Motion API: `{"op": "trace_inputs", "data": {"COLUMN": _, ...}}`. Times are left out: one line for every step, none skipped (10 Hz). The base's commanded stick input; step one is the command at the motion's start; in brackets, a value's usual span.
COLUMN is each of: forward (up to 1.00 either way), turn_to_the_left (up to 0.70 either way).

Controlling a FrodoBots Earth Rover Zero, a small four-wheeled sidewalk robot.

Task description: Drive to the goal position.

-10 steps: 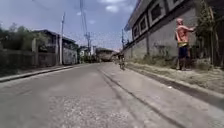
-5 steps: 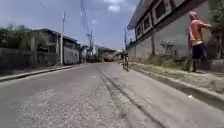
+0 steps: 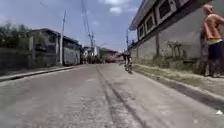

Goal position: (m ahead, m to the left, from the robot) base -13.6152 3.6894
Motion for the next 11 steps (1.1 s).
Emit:
{"op": "trace_inputs", "data": {"forward": 1.0, "turn_to_the_left": 0.06}}
{"op": "trace_inputs", "data": {"forward": 1.0, "turn_to_the_left": 0.21}}
{"op": "trace_inputs", "data": {"forward": 1.0, "turn_to_the_left": 0.32}}
{"op": "trace_inputs", "data": {"forward": 1.0, "turn_to_the_left": 0.36}}
{"op": "trace_inputs", "data": {"forward": 1.0, "turn_to_the_left": 0.37}}
{"op": "trace_inputs", "data": {"forward": 1.0, "turn_to_the_left": 0.37}}
{"op": "trace_inputs", "data": {"forward": 1.0, "turn_to_the_left": 0.37}}
{"op": "trace_inputs", "data": {"forward": 1.0, "turn_to_the_left": 0.36}}
{"op": "trace_inputs", "data": {"forward": 1.0, "turn_to_the_left": 0.21}}
{"op": "trace_inputs", "data": {"forward": 1.0, "turn_to_the_left": 0.02}}
{"op": "trace_inputs", "data": {"forward": 1.0, "turn_to_the_left": 0.0}}
